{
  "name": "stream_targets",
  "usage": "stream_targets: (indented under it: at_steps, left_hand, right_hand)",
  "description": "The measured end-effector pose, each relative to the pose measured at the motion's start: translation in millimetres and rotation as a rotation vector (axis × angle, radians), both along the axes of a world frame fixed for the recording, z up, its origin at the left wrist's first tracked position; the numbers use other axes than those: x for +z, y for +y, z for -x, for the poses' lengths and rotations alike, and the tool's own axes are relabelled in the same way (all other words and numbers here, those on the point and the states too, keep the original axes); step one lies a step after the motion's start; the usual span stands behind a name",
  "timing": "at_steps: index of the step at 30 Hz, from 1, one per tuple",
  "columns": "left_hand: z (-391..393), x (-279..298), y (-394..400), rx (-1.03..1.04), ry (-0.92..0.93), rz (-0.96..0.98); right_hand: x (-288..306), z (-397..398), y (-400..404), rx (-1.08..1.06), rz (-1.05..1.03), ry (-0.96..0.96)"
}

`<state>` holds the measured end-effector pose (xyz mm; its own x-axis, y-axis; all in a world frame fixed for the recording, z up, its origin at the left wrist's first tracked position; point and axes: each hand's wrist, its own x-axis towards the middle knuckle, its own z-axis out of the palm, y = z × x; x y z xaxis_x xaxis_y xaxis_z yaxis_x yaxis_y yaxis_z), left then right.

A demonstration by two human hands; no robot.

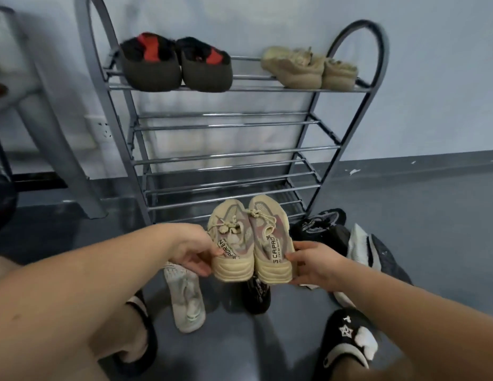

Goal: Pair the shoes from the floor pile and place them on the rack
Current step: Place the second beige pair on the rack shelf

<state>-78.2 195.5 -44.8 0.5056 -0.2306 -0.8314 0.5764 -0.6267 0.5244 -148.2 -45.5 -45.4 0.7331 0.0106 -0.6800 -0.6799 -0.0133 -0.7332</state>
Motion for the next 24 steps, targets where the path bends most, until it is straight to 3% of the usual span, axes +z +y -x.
stream_targets:
  at_steps: [8, 14, 24]
  left_hand:
    - [12, 66, 16, 0.062, -0.143, 0.088]
    - [28, 78, 27, 0.287, -0.213, 0.162]
    - [17, 106, 37, 0.435, -0.34, 0.184]
  right_hand:
    - [64, -1, -4, 0.051, -0.018, -0.096]
    - [78, -11, 18, -0.011, -0.088, -0.177]
    - [90, -31, 36, -0.081, -0.172, -0.27]
